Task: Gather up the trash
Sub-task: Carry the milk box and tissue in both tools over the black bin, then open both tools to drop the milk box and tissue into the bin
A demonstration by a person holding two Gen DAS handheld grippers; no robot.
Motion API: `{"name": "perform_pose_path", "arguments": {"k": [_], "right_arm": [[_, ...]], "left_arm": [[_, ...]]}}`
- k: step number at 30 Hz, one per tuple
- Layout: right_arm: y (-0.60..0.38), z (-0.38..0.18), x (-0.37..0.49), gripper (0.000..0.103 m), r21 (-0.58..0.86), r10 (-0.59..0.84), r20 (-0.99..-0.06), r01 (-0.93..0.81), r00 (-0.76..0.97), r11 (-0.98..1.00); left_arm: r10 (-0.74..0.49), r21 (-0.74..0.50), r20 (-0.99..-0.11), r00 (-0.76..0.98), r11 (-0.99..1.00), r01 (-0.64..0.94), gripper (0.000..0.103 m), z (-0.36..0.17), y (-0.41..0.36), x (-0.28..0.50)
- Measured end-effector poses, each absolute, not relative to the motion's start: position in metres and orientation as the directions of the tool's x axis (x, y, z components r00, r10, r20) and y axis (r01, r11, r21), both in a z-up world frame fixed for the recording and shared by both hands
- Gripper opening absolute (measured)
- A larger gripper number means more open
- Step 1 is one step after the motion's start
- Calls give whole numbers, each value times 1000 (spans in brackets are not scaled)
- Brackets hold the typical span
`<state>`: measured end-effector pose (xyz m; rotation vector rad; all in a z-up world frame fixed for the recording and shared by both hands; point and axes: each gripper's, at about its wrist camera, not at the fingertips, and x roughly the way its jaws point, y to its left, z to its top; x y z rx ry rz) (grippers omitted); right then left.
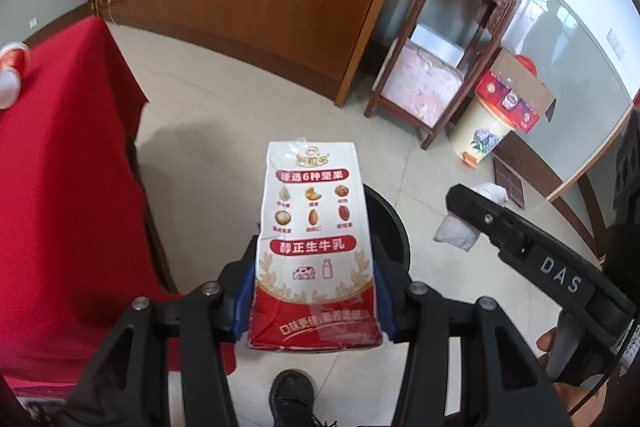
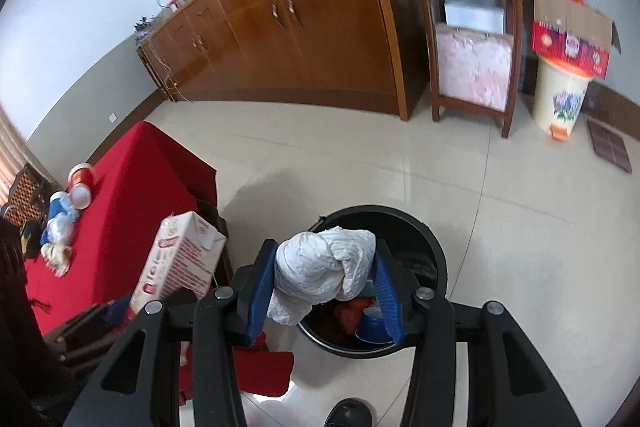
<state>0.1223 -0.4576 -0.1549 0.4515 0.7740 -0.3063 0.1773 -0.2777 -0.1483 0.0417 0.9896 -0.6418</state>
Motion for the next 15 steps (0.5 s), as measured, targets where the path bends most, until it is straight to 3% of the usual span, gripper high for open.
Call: {"name": "perform_pose_path", "arguments": {"k": [10, 15], "right_arm": [[-508, -209, 166, 49, 309, -54, -802, 490, 595, 815], [-524, -225, 179, 59, 331, -26, -824, 517, 566, 789]], "left_arm": [[-454, -256, -840, 297, 814, 522, 51, -196, -319, 203], [-451, -281, -862, 233, 805, 522, 51, -218, -328, 214]]}}
